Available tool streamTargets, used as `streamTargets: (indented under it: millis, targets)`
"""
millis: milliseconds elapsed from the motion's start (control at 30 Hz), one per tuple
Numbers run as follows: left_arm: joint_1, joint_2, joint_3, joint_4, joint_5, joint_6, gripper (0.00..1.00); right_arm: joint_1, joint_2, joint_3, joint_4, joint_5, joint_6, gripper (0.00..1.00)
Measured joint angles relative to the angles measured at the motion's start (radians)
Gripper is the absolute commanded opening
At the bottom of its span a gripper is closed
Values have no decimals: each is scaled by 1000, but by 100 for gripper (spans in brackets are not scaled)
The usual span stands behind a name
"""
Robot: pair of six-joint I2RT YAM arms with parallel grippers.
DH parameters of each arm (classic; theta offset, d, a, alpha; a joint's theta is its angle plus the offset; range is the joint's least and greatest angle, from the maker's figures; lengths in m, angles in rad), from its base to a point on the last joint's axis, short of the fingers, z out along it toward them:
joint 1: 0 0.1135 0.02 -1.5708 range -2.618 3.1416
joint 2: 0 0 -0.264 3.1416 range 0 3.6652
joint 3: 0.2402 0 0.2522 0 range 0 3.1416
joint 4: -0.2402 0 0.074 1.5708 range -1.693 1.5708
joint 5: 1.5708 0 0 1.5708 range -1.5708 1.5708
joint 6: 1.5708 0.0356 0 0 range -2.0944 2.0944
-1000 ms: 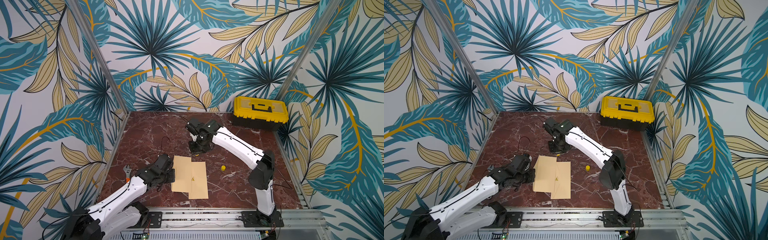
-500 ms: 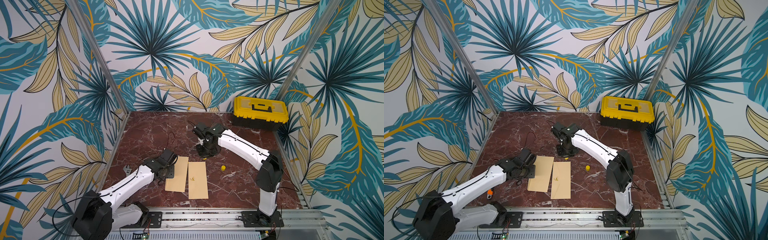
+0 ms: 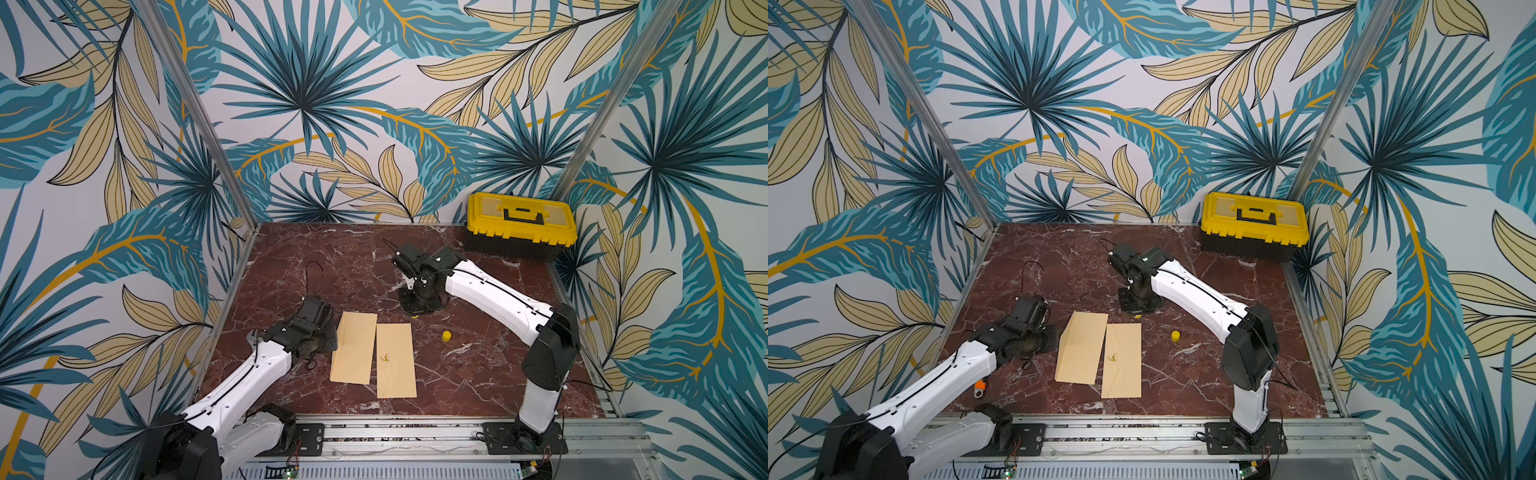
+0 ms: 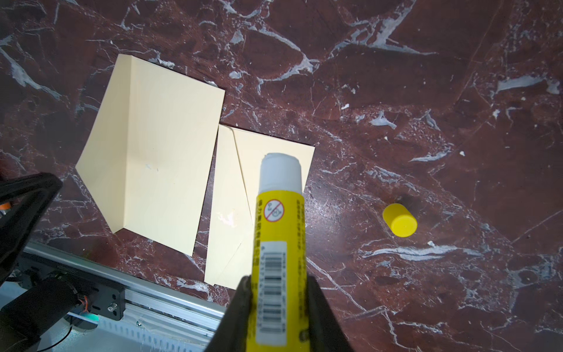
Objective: Seal the envelope with a glue stick
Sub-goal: Seal the envelope at the center of the board.
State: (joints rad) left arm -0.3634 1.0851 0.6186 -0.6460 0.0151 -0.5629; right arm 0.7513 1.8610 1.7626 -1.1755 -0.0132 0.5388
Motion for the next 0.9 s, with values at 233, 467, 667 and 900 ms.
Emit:
streamTargets:
  millis: [233, 467, 667, 900]
  targets:
    - [31, 121, -21, 81, 161, 6, 7, 0, -6, -6, -3, 9, 0, 0]
    - [31, 163, 19, 90, 215, 35, 5, 0, -22, -11, -9, 14, 0, 0]
    - [27, 193, 37, 100, 237, 43, 5, 0, -22, -11, -11, 13, 0, 0]
    - [-17, 229, 47, 120, 242, 39, 4, 0, -22, -13, -12, 13, 0, 0]
